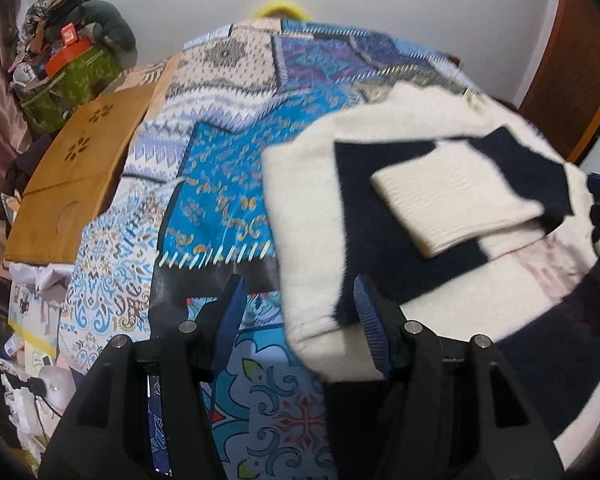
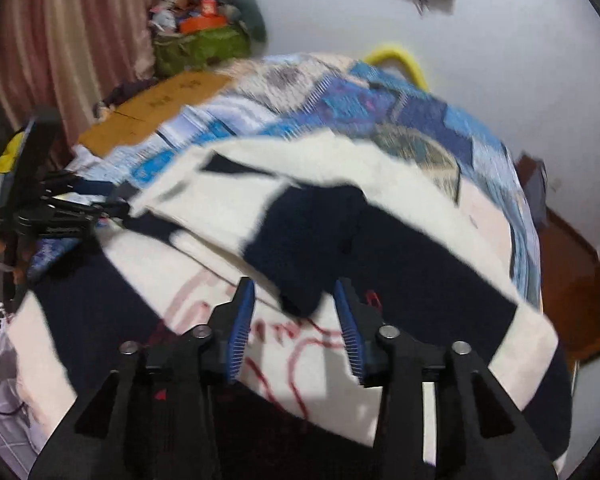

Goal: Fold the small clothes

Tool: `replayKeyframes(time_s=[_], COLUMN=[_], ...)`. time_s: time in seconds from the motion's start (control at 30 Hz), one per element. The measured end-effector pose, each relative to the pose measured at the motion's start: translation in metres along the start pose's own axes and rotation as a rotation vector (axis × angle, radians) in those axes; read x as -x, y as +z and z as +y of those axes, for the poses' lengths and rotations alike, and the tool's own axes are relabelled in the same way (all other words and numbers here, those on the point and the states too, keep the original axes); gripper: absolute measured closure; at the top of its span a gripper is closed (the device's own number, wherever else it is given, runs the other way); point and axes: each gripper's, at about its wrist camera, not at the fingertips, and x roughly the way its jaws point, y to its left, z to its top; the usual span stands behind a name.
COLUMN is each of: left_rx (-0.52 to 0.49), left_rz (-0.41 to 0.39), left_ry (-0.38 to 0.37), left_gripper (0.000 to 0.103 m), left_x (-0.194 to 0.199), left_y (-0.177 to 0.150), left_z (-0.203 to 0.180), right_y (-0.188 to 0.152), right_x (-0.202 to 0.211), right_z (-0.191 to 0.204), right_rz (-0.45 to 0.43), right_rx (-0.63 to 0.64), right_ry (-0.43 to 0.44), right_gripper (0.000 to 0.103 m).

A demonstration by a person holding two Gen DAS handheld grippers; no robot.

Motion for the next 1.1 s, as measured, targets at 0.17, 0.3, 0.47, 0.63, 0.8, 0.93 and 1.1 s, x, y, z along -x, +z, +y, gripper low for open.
replayKeyframes(time_s=[0.17, 0.3, 0.47, 0.63, 0.8, 0.93, 1.1], left_rx=[-0.006, -0.010, -0.004, 0.010, 0.001, -0.019, -0.033], left_rz=[-0.018, -0.020, -0.019, -0.014, -0.024, -0.039, -0.056], left_ry=[-0.019, -0.022, -0.024, -0.027, -0.024, -0.020, -0.021], left_gripper=[0.048, 0.048, 0.048, 0.048, 0.048, 0.048, 0.048], left_x=[0.007, 0.010, 0.012, 0.010, 0.011, 0.016, 0.020], left_y=[0.003, -0.002, -0.006, -0.006, -0.003, 0.002, 0.011], left_z=[-0.008, -0.009, -0.003, 0.002, -0.002, -0.011, -0.024], right_y=[0.026, 0.040, 0.047, 0.049, 0.050, 0.049, 0.040], right_x=[-0.018, -0.057, -0.103, -0.109, -0.089, -0.056, -0.005], right_z=[0.027, 0.055, 0.080, 0.085, 0.067, 0.045, -0.001], right_rz=[-0.017, 0.038, 0.126, 0.125, 0.068, -0.026, -0.144], right_rx=[0.029, 0.087, 0.125, 0.142, 0.080, 0.018, -0.118], right_ry=[0.093, 0.131, 0.155, 0.124, 0.121, 0.089, 0.042], right_gripper=[0.060, 0.060, 0.060, 0.079, 0.096, 0.096, 0.096])
